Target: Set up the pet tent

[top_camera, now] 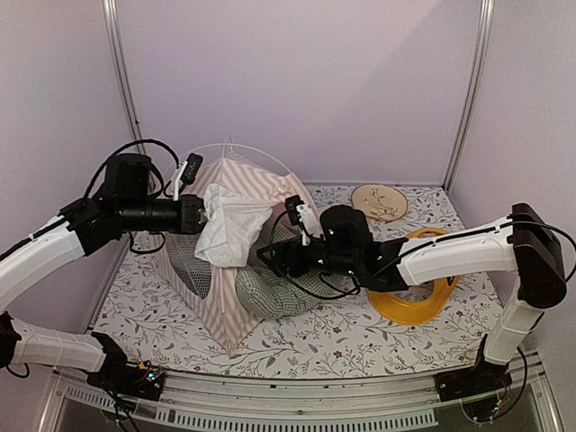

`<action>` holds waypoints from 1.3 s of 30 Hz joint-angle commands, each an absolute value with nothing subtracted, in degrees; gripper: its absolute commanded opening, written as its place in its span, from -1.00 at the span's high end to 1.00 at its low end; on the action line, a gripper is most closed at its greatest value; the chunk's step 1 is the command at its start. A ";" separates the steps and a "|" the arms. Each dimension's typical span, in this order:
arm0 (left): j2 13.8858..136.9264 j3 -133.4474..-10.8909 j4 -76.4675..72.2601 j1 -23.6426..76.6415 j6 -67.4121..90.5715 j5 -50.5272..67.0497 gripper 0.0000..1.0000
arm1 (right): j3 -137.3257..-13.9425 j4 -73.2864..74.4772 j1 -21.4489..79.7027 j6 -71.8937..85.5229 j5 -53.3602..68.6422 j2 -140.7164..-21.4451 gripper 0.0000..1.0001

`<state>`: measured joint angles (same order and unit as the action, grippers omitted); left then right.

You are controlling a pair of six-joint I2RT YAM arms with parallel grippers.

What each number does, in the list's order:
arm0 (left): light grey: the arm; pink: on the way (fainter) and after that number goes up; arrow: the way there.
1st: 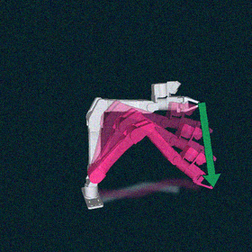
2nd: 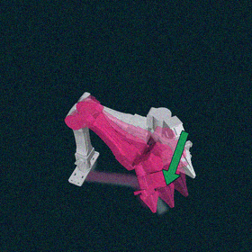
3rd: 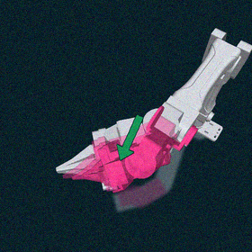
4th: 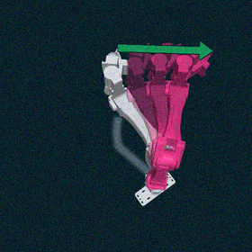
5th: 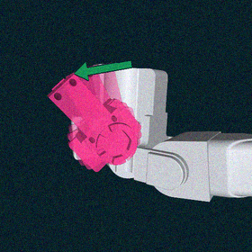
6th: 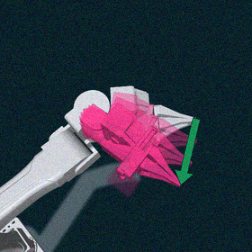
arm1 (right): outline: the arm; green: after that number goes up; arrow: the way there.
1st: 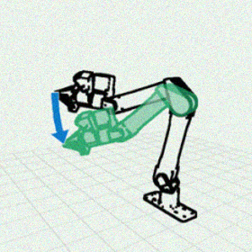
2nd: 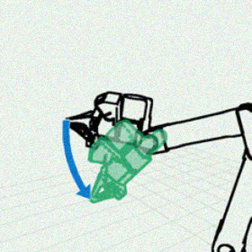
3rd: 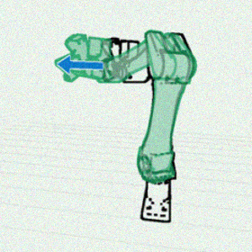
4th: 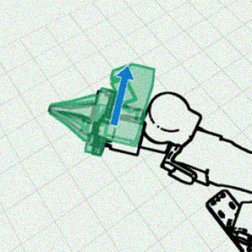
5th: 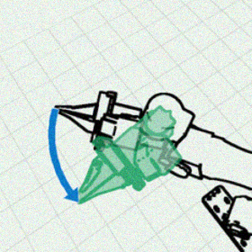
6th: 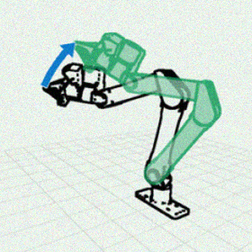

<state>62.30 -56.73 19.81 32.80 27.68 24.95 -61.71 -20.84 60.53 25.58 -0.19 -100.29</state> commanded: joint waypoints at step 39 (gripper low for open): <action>64.17 -54.32 22.15 32.75 25.75 29.98 1.00 | -73.05 -30.07 58.25 28.26 11.67 -108.58 1.00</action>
<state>62.81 -56.45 18.55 32.47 26.83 29.52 -70.98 -14.52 57.01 23.97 5.19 -107.26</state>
